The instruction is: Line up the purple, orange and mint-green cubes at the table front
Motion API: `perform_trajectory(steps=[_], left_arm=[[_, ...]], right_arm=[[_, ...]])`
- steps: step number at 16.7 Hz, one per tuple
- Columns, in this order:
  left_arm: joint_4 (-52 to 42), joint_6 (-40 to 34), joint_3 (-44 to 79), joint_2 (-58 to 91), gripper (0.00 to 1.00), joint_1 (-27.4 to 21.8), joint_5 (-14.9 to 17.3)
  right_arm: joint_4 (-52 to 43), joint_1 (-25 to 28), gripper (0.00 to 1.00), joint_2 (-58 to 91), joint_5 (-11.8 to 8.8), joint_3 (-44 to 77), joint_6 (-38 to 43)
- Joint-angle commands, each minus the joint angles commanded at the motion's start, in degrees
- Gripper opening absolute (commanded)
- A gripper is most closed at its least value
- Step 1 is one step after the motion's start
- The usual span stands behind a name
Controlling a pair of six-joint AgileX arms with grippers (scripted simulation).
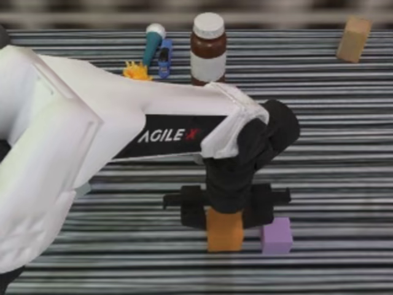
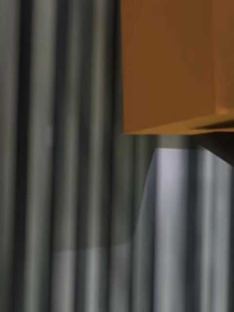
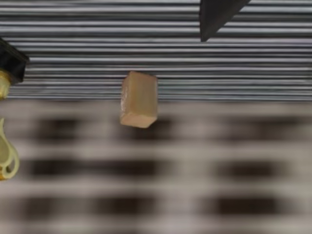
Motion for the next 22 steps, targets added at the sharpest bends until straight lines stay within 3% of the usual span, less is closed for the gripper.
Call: perform_trajectory(steps=[3, 4, 13, 22], left_arm=[[0.0, 0.0, 0.0, 0.0, 0.98, 0.0, 0.0], [0.0, 0.0, 0.0, 0.0, 1.0, 0.0, 0.0], [-0.2, 0.0, 0.2, -0.1, 1.0, 0.1, 0.0], [-13.8, -0.3, 9.0, -4.8, 1.0, 1.0, 0.0]], right_arm=[[0.0, 0.0, 1.0, 0.0, 0.0, 0.0, 0.0], [0.0, 0.0, 1.0, 0.0, 0.0, 0.0, 0.0], [0.0, 0.0, 1.0, 0.0, 0.0, 0.0, 0.0], [0.0, 0.0, 1.0, 0.0, 0.0, 0.0, 0.0]])
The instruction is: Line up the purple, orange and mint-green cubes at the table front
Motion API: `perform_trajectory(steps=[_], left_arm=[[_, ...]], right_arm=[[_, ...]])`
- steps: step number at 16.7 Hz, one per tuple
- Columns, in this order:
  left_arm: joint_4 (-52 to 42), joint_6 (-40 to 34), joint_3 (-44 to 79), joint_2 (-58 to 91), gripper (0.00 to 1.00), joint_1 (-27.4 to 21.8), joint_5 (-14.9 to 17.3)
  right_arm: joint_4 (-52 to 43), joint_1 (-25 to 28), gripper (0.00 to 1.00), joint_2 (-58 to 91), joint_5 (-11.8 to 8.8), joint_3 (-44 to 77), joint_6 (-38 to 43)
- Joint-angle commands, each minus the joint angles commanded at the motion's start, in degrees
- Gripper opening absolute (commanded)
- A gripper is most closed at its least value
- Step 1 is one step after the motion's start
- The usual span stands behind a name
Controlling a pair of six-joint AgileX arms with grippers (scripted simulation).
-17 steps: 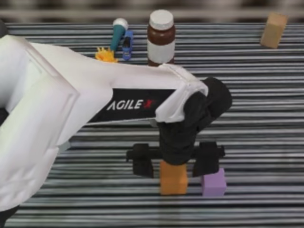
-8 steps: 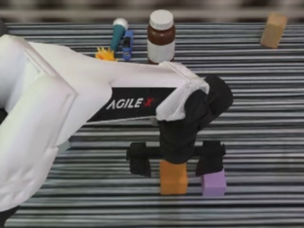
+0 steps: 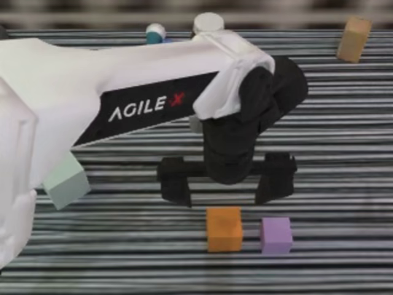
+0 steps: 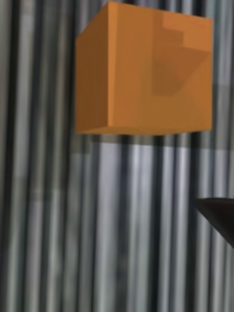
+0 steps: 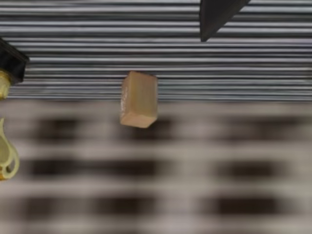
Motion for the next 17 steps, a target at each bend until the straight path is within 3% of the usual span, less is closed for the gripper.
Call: perform_trajectory(steps=[5, 8, 12, 17], left_arm=[[0.2, 0.7, -0.2, 0.2, 1.0, 0.0, 0.0], [0.3, 6.2, -0.6, -0.1, 1.0, 2.3, 0.0], [0.7, 20.8, -2.4, -1.1, 1.0, 8.8, 0.1], [1.5, 47.6, -6.8, -3.2, 1.0, 20.2, 0.4]], right_arm=[[0.0, 0.0, 1.0, 0.0, 0.0, 0.0, 0.0], [0.0, 0.0, 1.0, 0.0, 0.0, 0.0, 0.0], [0.0, 0.0, 1.0, 0.0, 0.0, 0.0, 0.0], [0.0, 0.0, 1.0, 0.0, 0.0, 0.0, 0.0]])
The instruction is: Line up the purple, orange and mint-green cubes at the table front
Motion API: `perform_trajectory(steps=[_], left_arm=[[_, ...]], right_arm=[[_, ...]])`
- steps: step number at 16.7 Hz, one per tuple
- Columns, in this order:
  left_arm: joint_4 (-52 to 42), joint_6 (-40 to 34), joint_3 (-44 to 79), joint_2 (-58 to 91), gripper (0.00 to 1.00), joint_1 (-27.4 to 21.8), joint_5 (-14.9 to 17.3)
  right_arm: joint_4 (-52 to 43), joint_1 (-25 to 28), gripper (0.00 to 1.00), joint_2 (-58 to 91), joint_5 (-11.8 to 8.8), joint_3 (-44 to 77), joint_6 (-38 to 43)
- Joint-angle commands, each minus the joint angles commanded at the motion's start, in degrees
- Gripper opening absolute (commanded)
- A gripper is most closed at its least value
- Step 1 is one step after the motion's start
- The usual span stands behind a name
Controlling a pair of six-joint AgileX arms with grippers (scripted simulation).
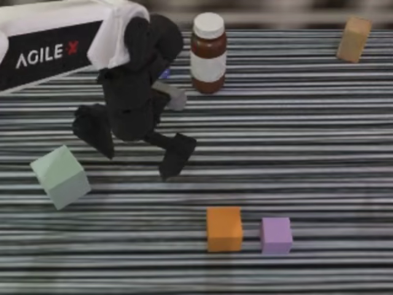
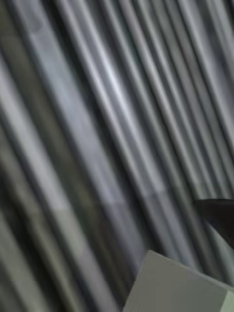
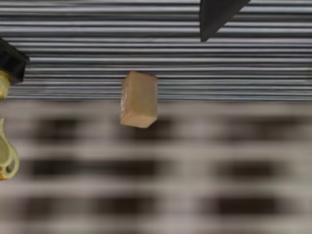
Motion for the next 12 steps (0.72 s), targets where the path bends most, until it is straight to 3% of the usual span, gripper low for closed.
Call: perform_trajectory(steps=[6, 9, 12], left_arm=[[1.3, 32.8, -5.5, -3.2, 1.0, 13.7, 0.3], [2.4, 42.6, -7.5, -5.2, 1.0, 18.7, 0.5], [3.1, 46.8, -8.3, -6.4, 1.0, 21.1, 0.6]], right_arm=[[0.0, 0.0, 1.0, 0.0, 0.0, 0.0, 0.0], [0.0, 0.0, 1.0, 0.0, 0.0, 0.0, 0.0], [0.0, 0.0, 1.0, 0.0, 0.0, 0.0, 0.0]])
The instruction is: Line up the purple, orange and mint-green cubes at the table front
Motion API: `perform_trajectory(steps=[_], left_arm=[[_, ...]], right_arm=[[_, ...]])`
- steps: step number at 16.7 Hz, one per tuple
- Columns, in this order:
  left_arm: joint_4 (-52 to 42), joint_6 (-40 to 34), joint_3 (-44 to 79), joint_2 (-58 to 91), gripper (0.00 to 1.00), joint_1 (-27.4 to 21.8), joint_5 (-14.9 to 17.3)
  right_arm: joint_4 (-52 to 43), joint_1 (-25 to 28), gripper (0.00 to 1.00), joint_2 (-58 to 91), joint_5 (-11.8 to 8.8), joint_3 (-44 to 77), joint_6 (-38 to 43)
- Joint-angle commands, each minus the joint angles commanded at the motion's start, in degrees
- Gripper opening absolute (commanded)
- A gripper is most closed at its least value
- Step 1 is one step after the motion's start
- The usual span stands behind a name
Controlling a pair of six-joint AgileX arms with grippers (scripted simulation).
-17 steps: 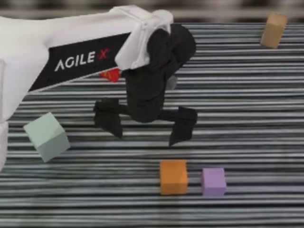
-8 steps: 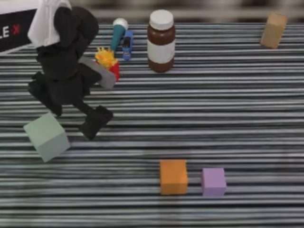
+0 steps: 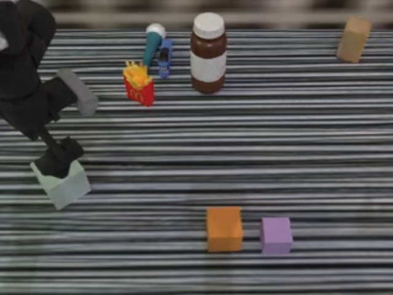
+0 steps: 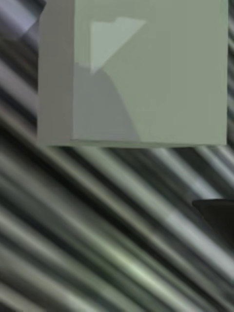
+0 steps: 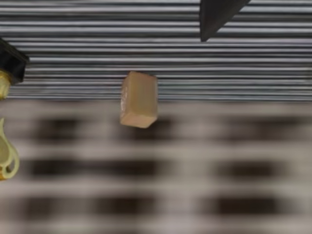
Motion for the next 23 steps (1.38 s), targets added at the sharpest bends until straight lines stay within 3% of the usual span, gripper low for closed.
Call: perform_trajectory(steps=[7, 15, 20, 23], left_arm=[[0.9, 0.1, -0.4, 0.6, 1.0, -0.1, 0.0], [17.4, 0.4, -9.6, 7.5, 1.0, 0.2, 0.1], [18.7, 0.5, -10.4, 8.2, 1.0, 0.2, 0.1], [18.7, 0.5, -10.4, 8.2, 0.77, 0.2, 0.1]], right_arm=[[0.0, 0.0, 1.0, 0.0, 0.0, 0.0, 0.0], [0.0, 0.0, 1.0, 0.0, 0.0, 0.0, 0.0], [0.0, 0.0, 1.0, 0.0, 0.0, 0.0, 0.0], [0.0, 0.0, 1.0, 0.0, 0.0, 0.0, 0.0]])
